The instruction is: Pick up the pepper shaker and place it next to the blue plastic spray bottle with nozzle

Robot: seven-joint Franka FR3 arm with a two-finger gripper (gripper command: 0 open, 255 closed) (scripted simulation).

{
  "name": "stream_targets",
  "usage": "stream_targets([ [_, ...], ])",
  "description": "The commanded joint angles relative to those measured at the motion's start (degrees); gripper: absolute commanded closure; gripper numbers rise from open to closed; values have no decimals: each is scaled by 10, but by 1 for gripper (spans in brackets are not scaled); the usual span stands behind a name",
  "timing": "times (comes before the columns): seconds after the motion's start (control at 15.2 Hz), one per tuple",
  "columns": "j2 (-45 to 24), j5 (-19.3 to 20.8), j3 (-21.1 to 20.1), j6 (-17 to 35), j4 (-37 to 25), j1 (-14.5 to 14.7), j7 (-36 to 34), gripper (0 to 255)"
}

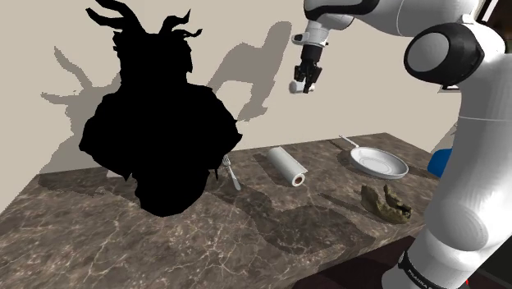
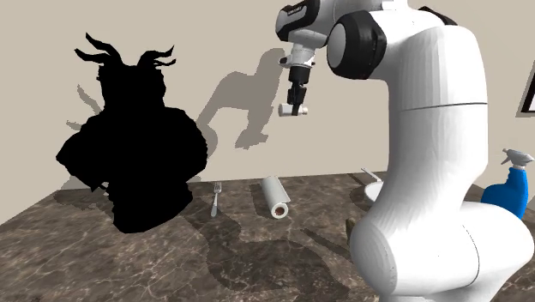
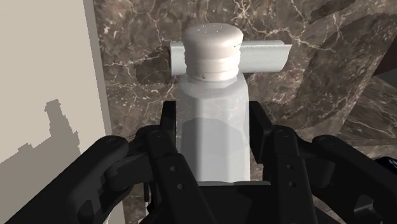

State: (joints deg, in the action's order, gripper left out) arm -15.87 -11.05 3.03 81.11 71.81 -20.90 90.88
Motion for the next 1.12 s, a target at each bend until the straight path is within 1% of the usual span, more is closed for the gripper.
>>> stream_targets([
  [0.0, 19, 1, 4, 1, 21, -5, 10, 255],
  [0.2, 75, 7, 15, 15, 97, -20, 40, 255],
  [0.46, 138, 16, 33, 25, 177, -41, 81, 255],
  [0.73, 191, 29, 54, 28, 239, -61, 123, 255],
  [1.06, 247, 50, 84, 25, 298, -87, 178, 255],
])
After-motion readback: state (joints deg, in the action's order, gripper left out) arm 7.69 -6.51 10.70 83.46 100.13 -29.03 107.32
